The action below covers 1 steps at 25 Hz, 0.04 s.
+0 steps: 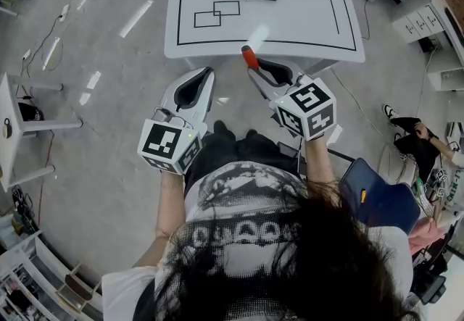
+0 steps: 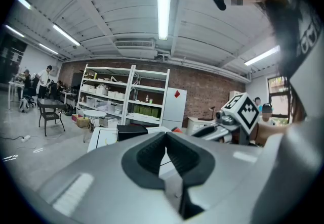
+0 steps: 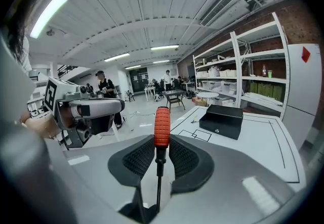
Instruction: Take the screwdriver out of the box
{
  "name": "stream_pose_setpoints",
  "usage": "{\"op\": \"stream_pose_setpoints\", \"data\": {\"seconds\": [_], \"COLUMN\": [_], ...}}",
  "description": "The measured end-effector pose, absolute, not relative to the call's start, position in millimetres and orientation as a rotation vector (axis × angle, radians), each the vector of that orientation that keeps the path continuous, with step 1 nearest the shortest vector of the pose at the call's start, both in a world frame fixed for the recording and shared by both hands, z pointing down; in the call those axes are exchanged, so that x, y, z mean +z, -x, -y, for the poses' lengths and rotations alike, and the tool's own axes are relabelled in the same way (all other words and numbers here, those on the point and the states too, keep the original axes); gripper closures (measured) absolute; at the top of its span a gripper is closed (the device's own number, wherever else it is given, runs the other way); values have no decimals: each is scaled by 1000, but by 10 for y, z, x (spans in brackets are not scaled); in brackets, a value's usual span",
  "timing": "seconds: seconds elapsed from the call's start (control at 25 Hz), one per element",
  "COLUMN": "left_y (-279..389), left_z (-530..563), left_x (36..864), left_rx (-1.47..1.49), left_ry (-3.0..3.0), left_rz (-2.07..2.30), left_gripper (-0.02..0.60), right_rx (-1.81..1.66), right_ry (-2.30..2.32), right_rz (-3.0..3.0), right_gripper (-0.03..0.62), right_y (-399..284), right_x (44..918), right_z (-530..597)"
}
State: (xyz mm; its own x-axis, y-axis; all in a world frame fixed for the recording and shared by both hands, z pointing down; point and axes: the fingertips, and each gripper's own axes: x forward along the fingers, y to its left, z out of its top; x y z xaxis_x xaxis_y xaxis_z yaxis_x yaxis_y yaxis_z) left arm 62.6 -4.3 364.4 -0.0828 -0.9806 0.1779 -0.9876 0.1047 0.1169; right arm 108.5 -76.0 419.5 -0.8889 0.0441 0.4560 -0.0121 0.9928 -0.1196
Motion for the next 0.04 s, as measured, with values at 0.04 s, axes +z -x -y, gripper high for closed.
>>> {"op": "stream_pose_setpoints", "data": {"seconds": [0.04], "left_y": [-636], "left_z": [52], "left_x": [3642], "left_rx": [50], "left_ry": [-1973], "left_rz": [2168], "left_gripper": [581], "right_rx": [163], "right_ry": [23], "right_rz": [2660], "right_gripper": [503], "right_y": [-1094], "right_x": [4201], "right_z": [768]}}
